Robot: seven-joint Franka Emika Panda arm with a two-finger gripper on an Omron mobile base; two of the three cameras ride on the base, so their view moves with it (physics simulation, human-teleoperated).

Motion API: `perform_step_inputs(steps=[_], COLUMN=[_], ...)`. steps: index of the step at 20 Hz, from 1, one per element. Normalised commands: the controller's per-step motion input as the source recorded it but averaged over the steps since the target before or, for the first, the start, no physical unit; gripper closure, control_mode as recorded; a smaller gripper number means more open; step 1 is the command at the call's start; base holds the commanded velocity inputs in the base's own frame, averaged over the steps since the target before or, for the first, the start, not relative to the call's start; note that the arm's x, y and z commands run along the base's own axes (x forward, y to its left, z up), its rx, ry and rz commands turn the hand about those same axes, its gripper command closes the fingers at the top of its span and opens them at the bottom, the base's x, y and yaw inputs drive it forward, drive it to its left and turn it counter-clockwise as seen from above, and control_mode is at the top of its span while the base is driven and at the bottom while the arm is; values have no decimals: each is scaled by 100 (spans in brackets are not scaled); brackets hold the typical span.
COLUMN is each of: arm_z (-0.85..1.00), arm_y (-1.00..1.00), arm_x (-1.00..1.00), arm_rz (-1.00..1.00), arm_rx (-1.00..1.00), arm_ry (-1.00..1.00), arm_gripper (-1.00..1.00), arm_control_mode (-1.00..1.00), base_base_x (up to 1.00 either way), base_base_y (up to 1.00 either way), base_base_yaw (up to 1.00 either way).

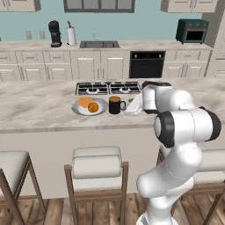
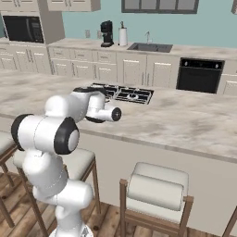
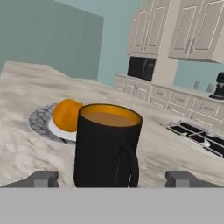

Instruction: Pick up the brewed coffee from the coffee machine and place it next to the breakfast plate on the dining counter.

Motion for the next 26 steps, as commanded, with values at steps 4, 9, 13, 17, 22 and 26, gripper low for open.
perform_step_inputs(steps=[4,9,13,17,22,26], arm_z=[76,97,93,91,82,16], arm_y=[0,-1,0,0,-5,0], arm_x=[-76,-100,-100,-100,-95,-83], arm_rz=[0,0,-1,0,0,-1], arm_rx=[0,0,-3,-9,-9,-17], arm_ry=[-11,-11,0,8,34,43], arm_gripper=[-100,-100,-100,-100,-100,-100], arm_control_mode=[-100,-100,-100,-100,-100,-100], base_base_x=[0,0,0,0,0,0], base_base_y=[0,0,0,0,0,0], base_base_yaw=[0,0,0,0,0,0])
